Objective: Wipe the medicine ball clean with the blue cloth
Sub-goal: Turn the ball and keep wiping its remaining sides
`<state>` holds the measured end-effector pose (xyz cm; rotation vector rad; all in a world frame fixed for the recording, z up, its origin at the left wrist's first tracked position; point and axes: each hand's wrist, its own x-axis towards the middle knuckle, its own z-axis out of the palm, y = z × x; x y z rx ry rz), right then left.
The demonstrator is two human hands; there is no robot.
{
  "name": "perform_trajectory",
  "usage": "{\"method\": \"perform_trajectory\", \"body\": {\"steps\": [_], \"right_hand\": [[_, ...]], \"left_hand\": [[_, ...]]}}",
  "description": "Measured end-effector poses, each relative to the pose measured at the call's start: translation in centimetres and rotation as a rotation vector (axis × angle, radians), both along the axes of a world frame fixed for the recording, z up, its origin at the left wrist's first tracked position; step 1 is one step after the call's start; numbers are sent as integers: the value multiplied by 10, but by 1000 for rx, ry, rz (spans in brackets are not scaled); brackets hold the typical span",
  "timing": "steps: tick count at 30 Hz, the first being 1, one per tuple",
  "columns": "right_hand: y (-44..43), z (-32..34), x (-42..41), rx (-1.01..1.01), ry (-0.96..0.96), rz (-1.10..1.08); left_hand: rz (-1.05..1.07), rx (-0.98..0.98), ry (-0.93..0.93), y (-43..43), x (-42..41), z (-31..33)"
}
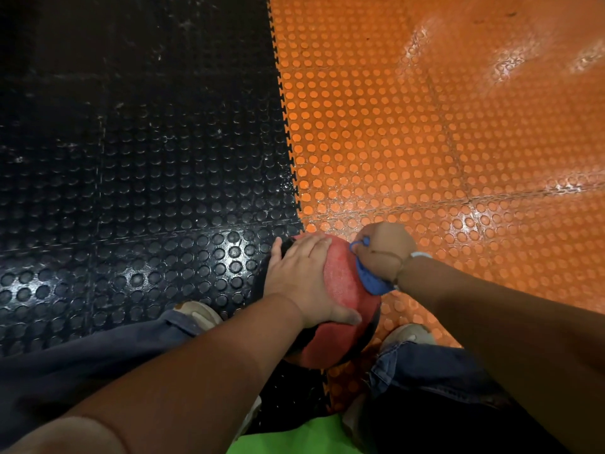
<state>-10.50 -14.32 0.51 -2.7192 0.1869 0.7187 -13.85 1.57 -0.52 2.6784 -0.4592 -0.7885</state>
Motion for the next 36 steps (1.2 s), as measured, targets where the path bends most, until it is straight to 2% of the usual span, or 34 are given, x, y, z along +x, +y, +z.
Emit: {"method": "perform_trajectory", "body": {"steps": [4, 9, 11, 14, 15, 20, 23, 25, 27, 30, 32, 36], "right_hand": [[20, 10, -19, 92, -95, 270], [6, 3, 7, 15, 0, 0], [14, 5, 6, -20, -26, 79], [31, 20, -9, 45, -77, 305], [29, 21, -8, 69, -53, 306], [5, 3, 18, 43, 62, -29], [11, 7, 5, 80, -17, 115], [13, 17, -10, 180, -19, 224], [4, 16, -13, 278, 18, 163], [-15, -4, 0, 148, 71, -15], [-15, -12, 1, 65, 59, -55], [1, 3, -20, 141, -89, 223]], "left_hand": [[14, -14, -8, 6, 2, -3], [6, -33, -4, 0, 1, 1], [23, -31, -4, 0, 3, 0], [42, -40, -2, 3, 2, -1], [38, -39, 1, 3, 2, -1], [18, -40, 5, 1, -2, 1], [28, -35, 2, 5, -1, 1], [25, -32, 12, 6, -1, 1], [14, -32, 17, 5, -1, 2], [10, -37, 15, 1, 0, 0], [17, -35, 15, 2, 2, -1], [8, -23, 29, 9, 6, 0]]}}
